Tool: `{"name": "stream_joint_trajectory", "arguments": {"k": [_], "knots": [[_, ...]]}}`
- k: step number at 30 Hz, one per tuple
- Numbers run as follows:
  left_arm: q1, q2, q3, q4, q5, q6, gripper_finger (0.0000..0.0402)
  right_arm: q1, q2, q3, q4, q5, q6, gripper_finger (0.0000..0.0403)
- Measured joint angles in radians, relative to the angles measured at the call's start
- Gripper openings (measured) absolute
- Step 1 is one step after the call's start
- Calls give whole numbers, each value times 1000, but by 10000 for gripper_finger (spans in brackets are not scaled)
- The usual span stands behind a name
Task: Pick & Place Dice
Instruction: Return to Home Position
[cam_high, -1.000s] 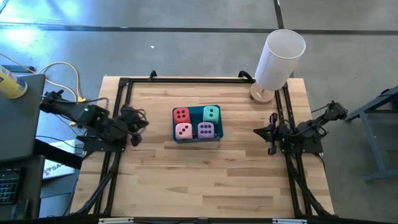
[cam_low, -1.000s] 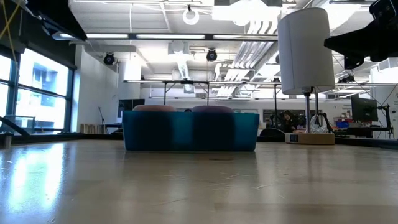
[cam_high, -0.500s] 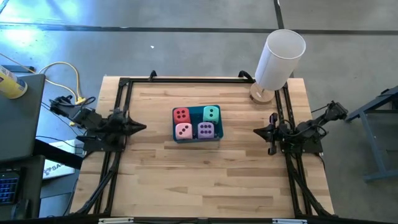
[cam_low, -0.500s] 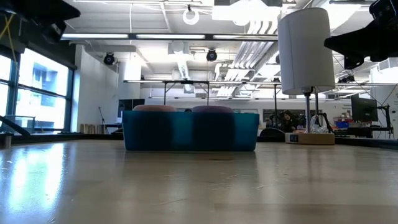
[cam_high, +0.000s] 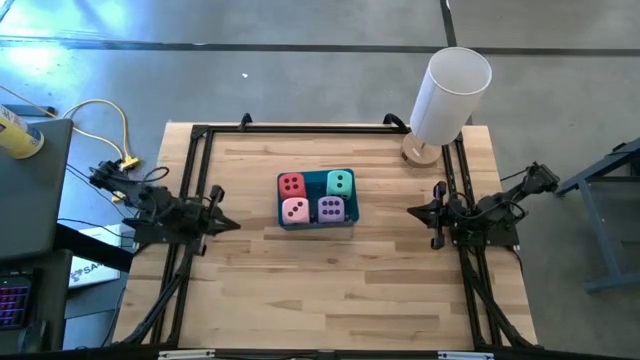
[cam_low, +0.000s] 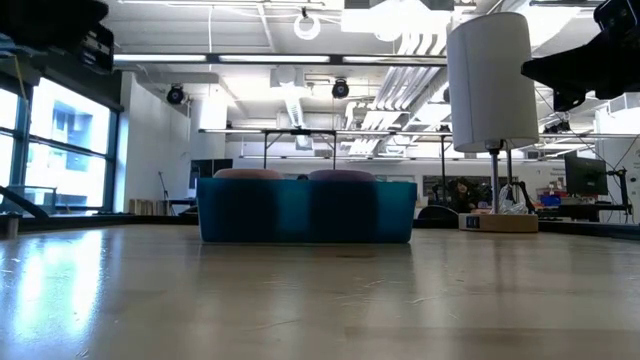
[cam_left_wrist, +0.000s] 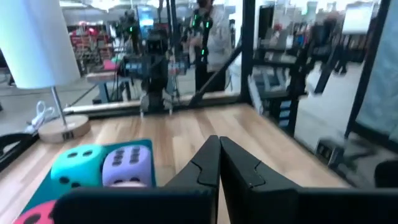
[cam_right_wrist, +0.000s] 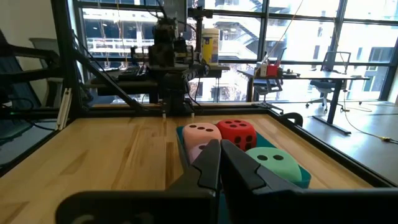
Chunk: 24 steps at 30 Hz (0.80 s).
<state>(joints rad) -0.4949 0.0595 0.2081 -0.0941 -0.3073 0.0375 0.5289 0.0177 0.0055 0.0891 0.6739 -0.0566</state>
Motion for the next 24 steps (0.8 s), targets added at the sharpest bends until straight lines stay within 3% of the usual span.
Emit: {"name": "stream_joint_trajectory", "arguments": {"k": [7,12,15,24], "knots": [[38,1,-110,63,12,13,0,0,0,0,0,0,0,2],[95,2,-195,212,150,68,0,0,0,0,-1,0,0,2],[147,12,-195,214,207,68,0,0,0,0,-1,0,0,2],[295,18,-198,203,212,-31,0,0,0,0,-2,0,0,2]]}}
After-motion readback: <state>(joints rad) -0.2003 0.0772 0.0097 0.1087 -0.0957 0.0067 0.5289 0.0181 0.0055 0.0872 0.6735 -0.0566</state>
